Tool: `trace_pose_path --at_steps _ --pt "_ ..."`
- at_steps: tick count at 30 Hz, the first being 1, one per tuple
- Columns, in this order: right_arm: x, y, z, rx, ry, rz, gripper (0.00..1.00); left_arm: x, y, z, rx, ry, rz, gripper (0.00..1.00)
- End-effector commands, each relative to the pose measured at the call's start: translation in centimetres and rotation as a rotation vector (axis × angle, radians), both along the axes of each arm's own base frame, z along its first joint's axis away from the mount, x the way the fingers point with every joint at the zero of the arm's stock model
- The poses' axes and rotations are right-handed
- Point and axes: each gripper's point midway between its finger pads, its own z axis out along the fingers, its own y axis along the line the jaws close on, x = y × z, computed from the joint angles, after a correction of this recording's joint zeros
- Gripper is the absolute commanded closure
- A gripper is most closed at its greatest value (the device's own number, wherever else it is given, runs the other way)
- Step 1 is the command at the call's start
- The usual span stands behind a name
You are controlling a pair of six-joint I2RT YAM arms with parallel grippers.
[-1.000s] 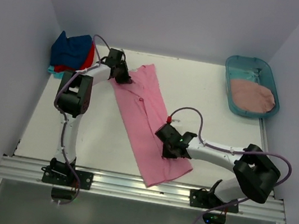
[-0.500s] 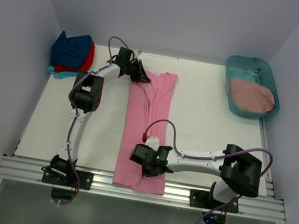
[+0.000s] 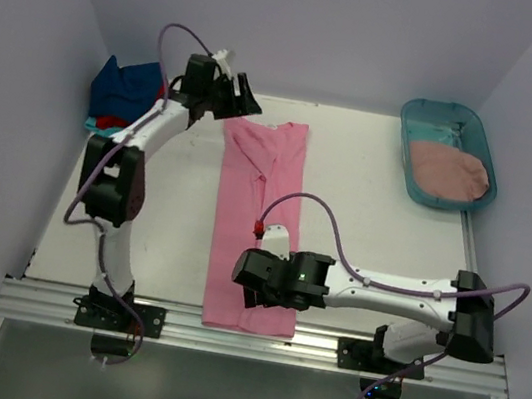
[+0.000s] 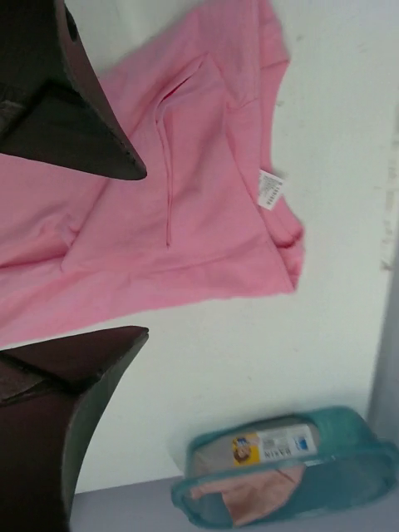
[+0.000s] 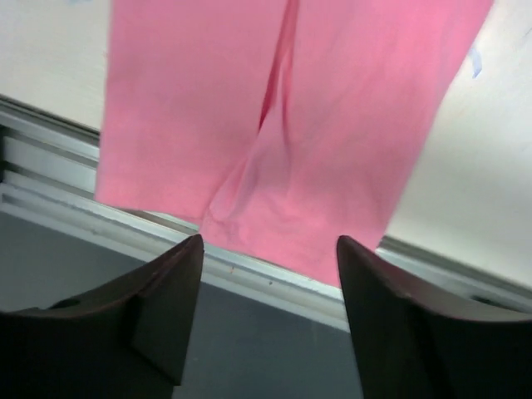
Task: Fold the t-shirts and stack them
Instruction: Rotate the tshirt 90 degrees
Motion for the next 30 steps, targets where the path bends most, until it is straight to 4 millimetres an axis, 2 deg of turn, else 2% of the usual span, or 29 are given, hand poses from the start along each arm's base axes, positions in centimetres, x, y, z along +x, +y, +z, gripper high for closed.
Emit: trace_pose_path --at_steps 1,2,3,4,5,6,7,8,9,10,11,12,13,14,15,16,17,18,19,20,21,22,23,24,25,26,27,28,30 --pt "3.8 -1.6 5.9 0.042 -0.231 -0.032 0.27 -2.6 3.0 13.6 -0.004 -0.299 0.112 0.23" --pt "4.6 -1.7 7.1 0.053 -0.268 -0.04 0.23 -4.0 3.3 11.9 -0.003 -0.26 0.124 0.23" --pt "5.8 -2.4 8.0 0.035 -0.304 -0.047 0.22 -5.0 3.6 11.7 -0.009 -0.247 0.137 0.23" --pt "7.0 -2.9 9.0 0.037 -0.34 -0.07 0.19 -6.6 4.0 13.3 -0.024 -0.272 0.148 0.23" --pt "8.2 -3.0 10.3 0.049 -0.374 -0.091 0.19 -8.3 3.7 11.0 -0.035 -0.226 0.129 0.23" --pt "10.4 -4.1 10.9 0.022 -0.396 -0.114 0.19 -9.5 3.6 10.7 -0.045 -0.22 0.121 0.22" --pt "11.6 -3.9 11.6 0.051 -0.413 -0.129 0.19 -11.2 3.8 12.0 -0.061 -0.249 0.119 0.22" --pt "12.7 -3.8 12.2 0.079 -0.409 -0.135 0.19 -13.0 3.5 9.6 -0.054 -0.204 0.105 0.22" --pt "15.3 -4.1 13.1 0.096 -0.452 -0.155 0.2 -14.3 3.3 9.2 -0.052 -0.203 0.096 0.22" --pt "16.6 -4.2 13.5 0.106 -0.468 -0.166 0.19 -16.0 3.4 10.4 -0.057 -0.237 0.096 0.22" --pt "17.9 -3.9 13.5 0.106 -0.472 -0.168 0.19 -17.8 3.3 8.0 -0.038 -0.187 0.089 0.22" --pt "20.1 -4.3 13.8 0.115 -0.487 -0.183 0.19 -19.0 3.2 7.6 -0.036 -0.183 0.077 0.22" --pt "21.3 -4.1 13.9 0.12 -0.488 -0.185 0.19 -20.5 3.6 8.7 -0.045 -0.214 0.081 0.22" --pt "22.7 -3.7 14.7 0.137 -0.496 -0.19 0.2 -22.2 3.6 6.4 -0.028 -0.162 0.08 0.22" --pt "24.5 -3.4 13.1 0.111 -0.454 -0.175 0.23 -23.3 3.7 6.1 -0.029 -0.155 0.073 0.22" --pt "25.7 -2.9 12.5 0.108 -0.435 -0.161 0.25 -24.6 3.9 7.1 -0.042 -0.188 0.073 0.22" --pt "27.2 -2.0 13.8 0.139 -0.45 -0.156 0.26 -26.0 4.3 5.4 -0.023 -0.141 0.077 0.22" --pt "29.0 -1.6 10.9 0.083 -0.396 -0.141 0.27 -26.8 4.4 5.3 -0.022 -0.138 0.077 0.22" --pt "29.8 -0.8 10.4 0.098 -0.367 -0.118 0.27 -27.9 4.7 6.2 -0.035 -0.171 0.077 0.21" --pt "31.3 0.5 11.8 0.14 -0.383 -0.102 0.27 -29.0 5.0 5.1 -0.022 -0.138 0.077 0.22" --pt "32.8 0.9 8.5 0.092 -0.326 -0.076 0.26 -29.6 5.3 5.1 -0.023 -0.137 0.078 0.21" --pt "33.6 1.6 8.0 0.098 -0.31 -0.062 0.25 -30.4 5.5 5.7 -0.032 -0.16 0.078 0.21" --pt "35.3 2.5 9.1 0.12 -0.337 -0.062 0.25 -31.3 5.7 5.1 -0.027 -0.135 0.074 0.21" --pt "36.5 2.5 8.5 0.115 -0.328 -0.059 0.25 -31.8 5.8 5.1 -0.031 -0.133 0.069 0.21" --pt "37.3 2.9 4.8 0.081 -0.258 -0.051 0.25 -32.4 5.9 5.5 -0.042 -0.145 0.065 0.21" --pt "38.7 3.9 6.3 0.132 -0.276 -0.048 0.27 -33.2 6.0 5.0 -0.043 -0.121 0.054 0.21" --pt "39.6 3.2 5.5 0.128 -0.248 -0.075 0.28 -33.5 6.1 4.9 -0.042 -0.117 0.056 0.21" --pt "41.1 3.6 4.0 0.134 -0.235 -0.087 0.3 -34.1 6.3 5.1 -0.048 -0.125 0.057 0.21" --pt "42.4 3.7 2.8 0.176 -0.207 -0.096 0.35 -34.8 6.8 4.4 -0.032 -0.108 0.069 0.21"
